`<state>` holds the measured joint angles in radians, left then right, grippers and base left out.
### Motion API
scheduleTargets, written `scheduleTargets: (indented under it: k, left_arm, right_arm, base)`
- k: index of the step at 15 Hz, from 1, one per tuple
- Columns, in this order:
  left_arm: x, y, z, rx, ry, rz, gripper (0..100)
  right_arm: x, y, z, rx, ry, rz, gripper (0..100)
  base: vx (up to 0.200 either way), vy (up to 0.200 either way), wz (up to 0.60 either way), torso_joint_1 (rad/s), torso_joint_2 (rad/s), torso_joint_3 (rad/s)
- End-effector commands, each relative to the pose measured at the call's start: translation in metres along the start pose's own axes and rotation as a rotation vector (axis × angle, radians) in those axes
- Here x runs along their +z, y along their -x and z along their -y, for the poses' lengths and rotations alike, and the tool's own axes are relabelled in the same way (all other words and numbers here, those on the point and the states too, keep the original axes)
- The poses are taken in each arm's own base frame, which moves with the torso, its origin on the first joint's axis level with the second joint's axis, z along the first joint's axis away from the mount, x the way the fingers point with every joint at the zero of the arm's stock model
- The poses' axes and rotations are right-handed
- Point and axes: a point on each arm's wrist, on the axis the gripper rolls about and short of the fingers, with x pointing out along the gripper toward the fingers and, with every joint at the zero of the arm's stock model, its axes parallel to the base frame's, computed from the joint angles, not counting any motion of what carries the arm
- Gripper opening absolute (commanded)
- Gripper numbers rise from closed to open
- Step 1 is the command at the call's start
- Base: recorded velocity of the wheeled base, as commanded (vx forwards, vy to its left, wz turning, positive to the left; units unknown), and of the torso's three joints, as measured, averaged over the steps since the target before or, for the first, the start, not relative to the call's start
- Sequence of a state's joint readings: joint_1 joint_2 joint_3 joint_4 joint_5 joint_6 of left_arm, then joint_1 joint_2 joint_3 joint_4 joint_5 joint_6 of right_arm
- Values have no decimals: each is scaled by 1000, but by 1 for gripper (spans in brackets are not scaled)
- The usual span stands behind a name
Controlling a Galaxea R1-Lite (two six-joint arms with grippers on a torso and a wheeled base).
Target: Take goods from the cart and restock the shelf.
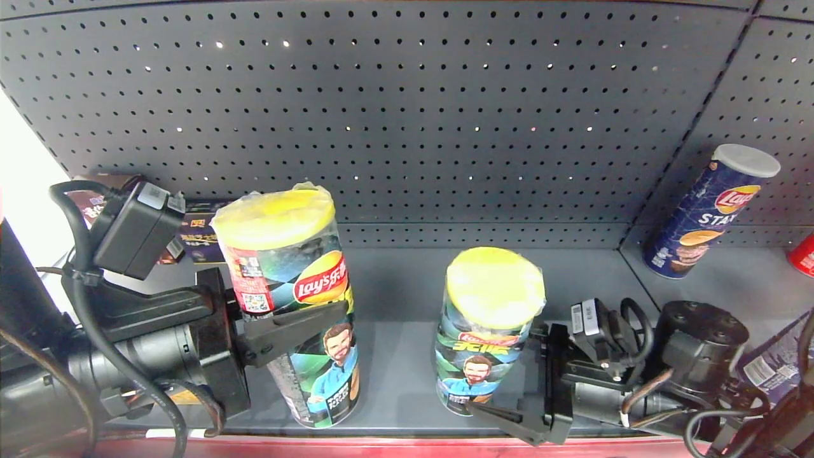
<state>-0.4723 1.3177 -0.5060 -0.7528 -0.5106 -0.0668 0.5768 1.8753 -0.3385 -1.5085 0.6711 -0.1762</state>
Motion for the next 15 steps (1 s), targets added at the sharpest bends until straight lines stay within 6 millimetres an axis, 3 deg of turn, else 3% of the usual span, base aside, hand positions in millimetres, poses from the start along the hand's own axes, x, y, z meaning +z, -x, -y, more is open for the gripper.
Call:
scheduleTargets:
  k: [1,7,9,11,14,15]
  left_arm:
    - [-1,0,0,0,3,-3,0]
    - [-1,0,1,-3,2,-2,0]
    - [0,0,0,0,-2,2,0]
    - [2,0,0,1,-6,9,0]
    - [6,1,1,-3,-15,22,0]
    - [6,1,3,-13,-20,24,0]
  right_arm:
    - [30,30,-13,-33,50,59,100]
    - [82,97,-42,-141,100,96,100]
    - [100,126,-62,-321,87,70,100]
    - [97,152,-83,-479,66,31,100]
    - [68,188,-119,-641,24,-40,100]
    - [49,201,-134,-695,3,-72,100]
  base:
    - [0,0,0,0,0,0]
    - [0,0,0,0,0,0]
    - [0,0,0,0,0,0]
    - [0,0,0,0,0,0]
    - [0,0,0,0,0,0]
    - [0,0,0,0,0,0]
